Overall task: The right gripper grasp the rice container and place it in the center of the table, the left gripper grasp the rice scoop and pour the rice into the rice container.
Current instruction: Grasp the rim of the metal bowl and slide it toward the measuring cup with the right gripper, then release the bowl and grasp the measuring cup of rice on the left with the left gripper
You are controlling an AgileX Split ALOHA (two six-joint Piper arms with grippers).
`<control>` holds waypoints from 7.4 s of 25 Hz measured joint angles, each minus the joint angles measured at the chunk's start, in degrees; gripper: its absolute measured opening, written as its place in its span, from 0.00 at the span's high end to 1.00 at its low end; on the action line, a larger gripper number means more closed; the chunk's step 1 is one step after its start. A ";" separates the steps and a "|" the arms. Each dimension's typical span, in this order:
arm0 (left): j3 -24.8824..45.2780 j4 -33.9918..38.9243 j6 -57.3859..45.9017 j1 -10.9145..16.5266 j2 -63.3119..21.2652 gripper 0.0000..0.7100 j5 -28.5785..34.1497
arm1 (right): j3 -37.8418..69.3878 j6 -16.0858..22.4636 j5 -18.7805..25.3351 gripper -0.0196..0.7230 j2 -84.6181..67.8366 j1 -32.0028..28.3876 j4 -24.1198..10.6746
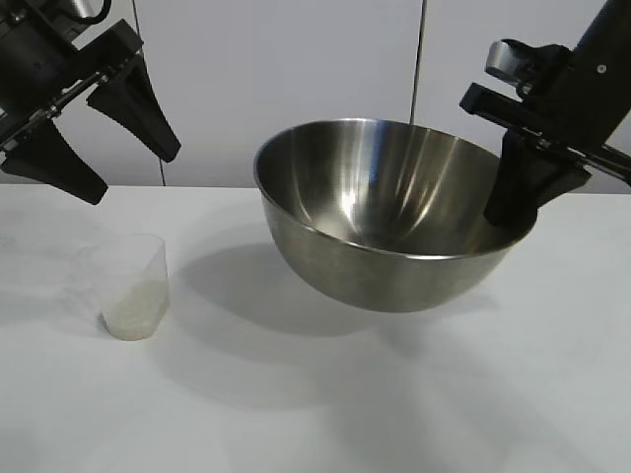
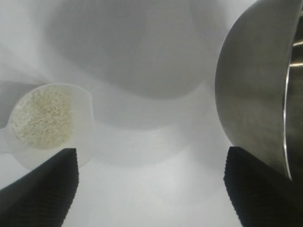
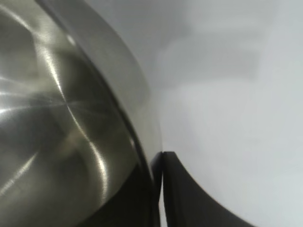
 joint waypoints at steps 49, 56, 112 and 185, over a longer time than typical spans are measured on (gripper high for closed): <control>0.00 0.05 0.00 0.00 0.00 0.15 -0.07 | -6.66 4.36 -0.24 0.29 -60.16 -24.38 -21.44; 0.00 0.05 0.00 0.00 0.00 0.15 -0.14 | 9.17 2.88 -0.42 0.29 -87.92 -19.80 -24.07; 0.56 20.01 5.94 2.27 -20.09 0.20 -29.51 | 52.99 11.67 2.68 0.30 -111.39 -11.92 -29.73; 46.56 59.11 -19.61 6.05 20.91 0.30 -121.63 | 52.99 11.69 2.76 0.30 -111.39 -11.92 -29.73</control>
